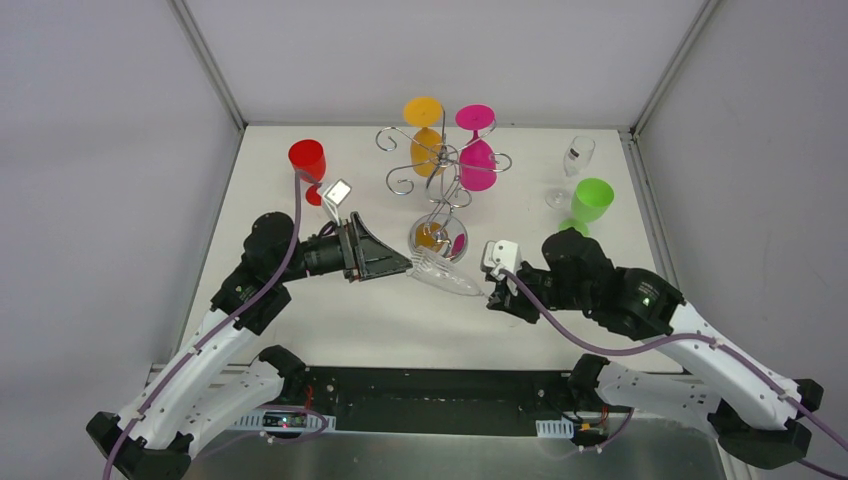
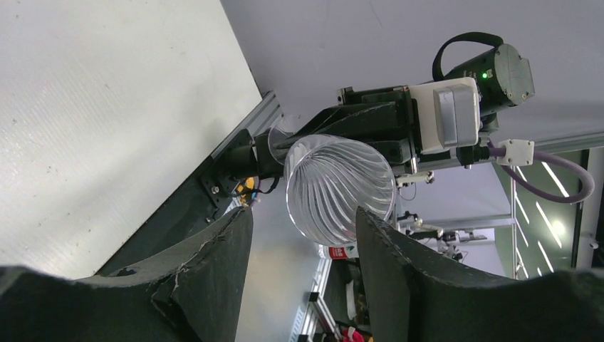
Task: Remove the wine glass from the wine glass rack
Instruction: Place the wine glass at the center of the board.
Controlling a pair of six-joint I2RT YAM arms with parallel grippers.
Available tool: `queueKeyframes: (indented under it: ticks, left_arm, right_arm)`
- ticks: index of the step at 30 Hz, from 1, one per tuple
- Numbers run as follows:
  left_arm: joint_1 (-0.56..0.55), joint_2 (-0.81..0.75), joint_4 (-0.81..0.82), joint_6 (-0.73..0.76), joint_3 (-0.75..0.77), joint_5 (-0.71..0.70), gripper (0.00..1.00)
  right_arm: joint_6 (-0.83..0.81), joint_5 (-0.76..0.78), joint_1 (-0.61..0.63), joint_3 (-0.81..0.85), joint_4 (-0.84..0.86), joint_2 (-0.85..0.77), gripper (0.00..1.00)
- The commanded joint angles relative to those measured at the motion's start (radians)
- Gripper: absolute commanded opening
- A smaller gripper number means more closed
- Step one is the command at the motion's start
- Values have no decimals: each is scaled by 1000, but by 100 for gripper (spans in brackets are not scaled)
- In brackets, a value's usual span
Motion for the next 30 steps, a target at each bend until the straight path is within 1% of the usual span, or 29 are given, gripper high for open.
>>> queueKeyframes:
  ticks: [1,10,14,15,16,20,25,30]
  left_arm:
    - [15,2,19,30,2,43,55]
    - [31,5,8,31,0,72,44]
    - [36,8,9,31,4,83,34]
    - [37,9,8,31,5,86,29]
    - [37,13,7,30,6,90,26]
    - [39,16,7,31,9,102,22]
    - [39,22,8,34,12,112,15]
    - [39,24,8,37,10,123,5]
  right_arm:
    - [-20,-30,-1,57,34,22,0]
    - [-20,-46,-1,82,48,57,0]
    - [-19,-40,-1,86,54,62,0]
    - [-20,-34,-1,86,56,62,0]
    - [-18,-30,0,86,55,63,0]
    - [-17,-31,0,96,55,65,0]
    - [-14,-23,-1,111,56,71,0]
    - [-7,-11,2,113,72,72,0]
